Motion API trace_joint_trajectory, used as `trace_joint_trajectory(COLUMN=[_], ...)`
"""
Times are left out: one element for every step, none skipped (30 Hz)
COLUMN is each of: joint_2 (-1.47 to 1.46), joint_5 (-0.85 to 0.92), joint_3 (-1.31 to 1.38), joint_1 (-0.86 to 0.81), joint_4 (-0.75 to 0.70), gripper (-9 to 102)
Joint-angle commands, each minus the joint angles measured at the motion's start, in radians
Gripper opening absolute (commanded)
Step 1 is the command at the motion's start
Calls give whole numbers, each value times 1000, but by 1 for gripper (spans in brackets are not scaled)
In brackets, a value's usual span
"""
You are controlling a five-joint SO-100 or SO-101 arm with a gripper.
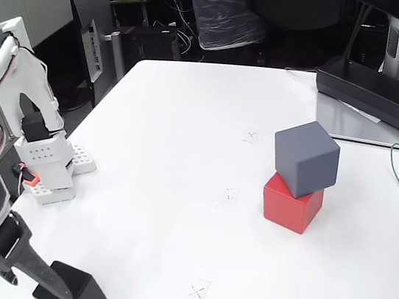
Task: Stack the three blocks in an ordered color.
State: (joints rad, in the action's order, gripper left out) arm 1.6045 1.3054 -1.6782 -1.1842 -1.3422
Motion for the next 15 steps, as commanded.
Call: trace_joint_trajectory(joint_2=[-6, -6, -8, -9, -11, -12, -12, -14, -14, -14, -15, -15, -15, -15, -15], joint_5=[-48, -54, -57, -61, -66, -74, -84, -97, -112, -127, -141, -149, -152, -153, -147], joint_3=[11, 9, 3, 0, 0, 0, 0, -2, -2, -2, -3, -5, -14, -26, -41], joint_1=[2, 15, 38, 69, 97, 115, 132, 141, 150, 155, 158, 158, 158, 158, 158], joint_4=[20, 20, 20, 18, 18, 18, 18, 18, 18, 17, 17, 17, 17, 17, 21], gripper=[39, 39, 39, 39, 39, 39, 39, 39, 39, 39, 39, 39, 39, 39, 39])
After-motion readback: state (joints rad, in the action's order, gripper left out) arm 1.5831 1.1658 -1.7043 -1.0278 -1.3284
